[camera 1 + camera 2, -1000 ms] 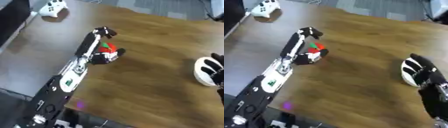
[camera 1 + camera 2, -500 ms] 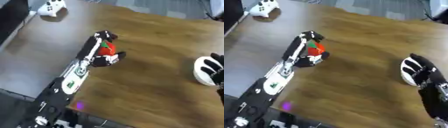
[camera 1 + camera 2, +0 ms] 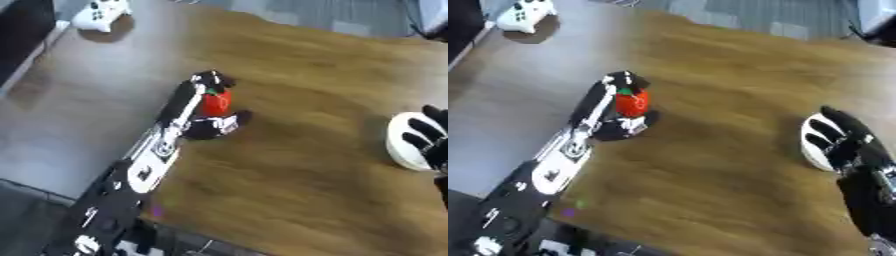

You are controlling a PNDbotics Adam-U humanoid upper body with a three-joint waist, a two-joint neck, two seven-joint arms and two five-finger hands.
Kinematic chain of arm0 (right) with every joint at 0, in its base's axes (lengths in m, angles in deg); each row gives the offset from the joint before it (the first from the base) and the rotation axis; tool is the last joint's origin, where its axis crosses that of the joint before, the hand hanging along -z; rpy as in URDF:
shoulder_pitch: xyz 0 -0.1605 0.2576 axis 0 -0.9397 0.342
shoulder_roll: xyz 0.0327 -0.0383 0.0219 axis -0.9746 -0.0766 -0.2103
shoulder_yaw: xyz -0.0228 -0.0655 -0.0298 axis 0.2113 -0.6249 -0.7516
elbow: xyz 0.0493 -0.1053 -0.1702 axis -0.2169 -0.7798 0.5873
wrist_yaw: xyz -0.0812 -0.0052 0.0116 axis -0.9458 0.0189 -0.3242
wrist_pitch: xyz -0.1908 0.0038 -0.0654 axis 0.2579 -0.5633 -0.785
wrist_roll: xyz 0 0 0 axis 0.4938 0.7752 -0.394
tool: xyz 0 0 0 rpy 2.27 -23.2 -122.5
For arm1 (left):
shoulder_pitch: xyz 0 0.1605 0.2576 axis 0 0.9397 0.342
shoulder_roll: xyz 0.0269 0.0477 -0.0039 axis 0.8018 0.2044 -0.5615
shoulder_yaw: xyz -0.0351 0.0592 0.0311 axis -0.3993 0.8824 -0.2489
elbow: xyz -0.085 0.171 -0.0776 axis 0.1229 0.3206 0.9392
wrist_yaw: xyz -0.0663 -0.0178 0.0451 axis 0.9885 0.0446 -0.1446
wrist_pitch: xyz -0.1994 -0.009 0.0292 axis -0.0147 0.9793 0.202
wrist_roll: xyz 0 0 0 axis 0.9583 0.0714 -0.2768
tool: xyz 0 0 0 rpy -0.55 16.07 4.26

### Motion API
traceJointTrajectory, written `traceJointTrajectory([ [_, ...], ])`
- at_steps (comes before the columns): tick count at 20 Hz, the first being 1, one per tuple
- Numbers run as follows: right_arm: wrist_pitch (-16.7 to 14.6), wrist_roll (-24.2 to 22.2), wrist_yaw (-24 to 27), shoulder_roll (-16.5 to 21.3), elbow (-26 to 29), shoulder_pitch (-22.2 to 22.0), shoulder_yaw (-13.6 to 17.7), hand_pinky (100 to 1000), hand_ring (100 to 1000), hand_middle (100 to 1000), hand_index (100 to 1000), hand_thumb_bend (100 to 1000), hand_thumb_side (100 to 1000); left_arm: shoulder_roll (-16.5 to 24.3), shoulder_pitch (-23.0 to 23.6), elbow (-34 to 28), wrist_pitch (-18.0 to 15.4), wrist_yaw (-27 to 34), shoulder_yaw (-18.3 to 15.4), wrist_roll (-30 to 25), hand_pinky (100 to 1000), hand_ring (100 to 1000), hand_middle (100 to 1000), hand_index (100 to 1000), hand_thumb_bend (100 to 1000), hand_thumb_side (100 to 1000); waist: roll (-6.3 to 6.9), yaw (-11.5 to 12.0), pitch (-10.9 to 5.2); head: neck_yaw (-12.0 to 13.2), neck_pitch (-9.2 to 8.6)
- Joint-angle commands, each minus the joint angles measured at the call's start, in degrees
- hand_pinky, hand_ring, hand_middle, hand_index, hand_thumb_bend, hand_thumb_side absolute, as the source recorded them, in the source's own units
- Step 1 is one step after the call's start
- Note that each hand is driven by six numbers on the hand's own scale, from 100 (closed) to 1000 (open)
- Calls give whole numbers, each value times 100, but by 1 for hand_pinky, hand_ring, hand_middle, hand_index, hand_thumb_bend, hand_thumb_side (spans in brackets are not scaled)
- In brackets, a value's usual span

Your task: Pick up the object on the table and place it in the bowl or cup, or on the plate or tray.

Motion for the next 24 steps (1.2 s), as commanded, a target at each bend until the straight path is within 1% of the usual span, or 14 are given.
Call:
traceJointTrajectory([
  [1, -7, -21, 42, 38, 119, 65, 15, 929, 942, 970, 975, 100, 913, 43, -44, -67, -33, -41, 19, 3, 724, 620, 604, 734, 574, 815, 6, -11, -49, 10, -7],
  [6, -3, -40, 45, 51, 112, 66, 3, 930, 942, 970, 975, 100, 914, 229, -167, -317, -146, -96, 32, 37, 710, 626, 614, 735, 604, 807, 14, -1, -53, 8, -14],
  [9, 2, -55, 52, 60, 106, 67, -7, 930, 942, 970, 975, 100, 914, 371, -289, -500, -129, -91, 21, 7, 706, 628, 615, 734, 609, 807, 24, 10, -59, 12, -19],
  [12, 1, -69, 55, 65, 106, 71, -15, 931, 943, 971, 975, 100, 915, 446, -372, -543, -92, -85, 13, -39, 706, 629, 616, 735, 614, 806, 23, 7, -59, 14, -39],
  [16, -7, -83, 60, 65, 110, 72, -20, 931, 943, 971, 975, 100, 913, 472, -451, -448, -89, -133, 16, -78, 706, 631, 617, 735, 619, 805, 11, -10, -54, 21, -64],
  [24, -15, -107, 61, 48, 120, 69, -27, 932, 943, 971, 975, 100, 914, 411, -615, -55, -151, -255, 1, -52, 708, 630, 615, 735, 620, 808, -24, -27, -27, 38, -68],
])
